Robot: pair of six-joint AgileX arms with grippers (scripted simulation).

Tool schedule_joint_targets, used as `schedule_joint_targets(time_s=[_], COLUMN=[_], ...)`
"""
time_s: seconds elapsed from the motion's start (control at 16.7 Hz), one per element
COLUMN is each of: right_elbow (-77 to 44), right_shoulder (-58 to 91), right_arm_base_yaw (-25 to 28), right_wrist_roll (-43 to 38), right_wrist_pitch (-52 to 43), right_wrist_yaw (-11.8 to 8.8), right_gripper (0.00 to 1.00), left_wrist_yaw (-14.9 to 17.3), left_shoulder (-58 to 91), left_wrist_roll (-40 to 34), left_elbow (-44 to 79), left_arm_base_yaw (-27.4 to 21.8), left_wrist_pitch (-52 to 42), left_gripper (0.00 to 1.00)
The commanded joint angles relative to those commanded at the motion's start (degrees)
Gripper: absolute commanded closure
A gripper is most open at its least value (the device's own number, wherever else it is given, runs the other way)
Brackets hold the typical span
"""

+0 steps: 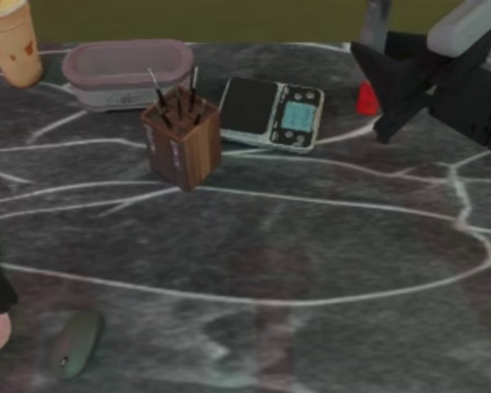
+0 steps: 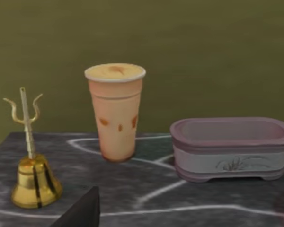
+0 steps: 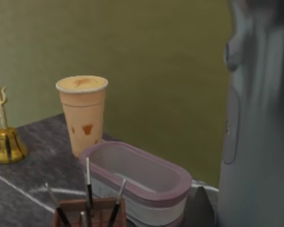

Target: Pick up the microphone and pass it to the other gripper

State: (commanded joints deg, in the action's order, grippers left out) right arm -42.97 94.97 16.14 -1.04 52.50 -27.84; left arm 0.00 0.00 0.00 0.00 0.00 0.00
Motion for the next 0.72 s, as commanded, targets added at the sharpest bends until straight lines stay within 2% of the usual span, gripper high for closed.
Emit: schedule_joint_targets(time_s=[0.12,0.24,0.36,0.72], right_elbow=[-0.27,-0.37,-0.5,-0.84], right_shoulder=[0.17,-0.18,-0.84,-3.38], right_arm_base_yaw=[0.46,2.42,5.86,18.03], right_wrist_roll=[-0.15,-0.17,-0.19,-0.5], right_wrist_pitch=[-0.15,-0.38,-0.84,-2.59], right_wrist_yaw=[0.23,2.07,5.41,17.23], right_gripper=[1.0,1.0,1.0,1.0], left_wrist_yaw=[0.0,0.0,0.0,0.0], left_shoulder=[0.0,0.0,0.0,0.0], left_wrist_roll=[0.0,0.0,0.0,0.0], left_elbow=[0.0,0.0,0.0,0.0], left_arm_base_yaw=[0.0,0.0,0.0,0.0], left_wrist_pitch=[0.0,0.0,0.0,0.0], left_gripper=[0.0,0.0,0.0,0.0])
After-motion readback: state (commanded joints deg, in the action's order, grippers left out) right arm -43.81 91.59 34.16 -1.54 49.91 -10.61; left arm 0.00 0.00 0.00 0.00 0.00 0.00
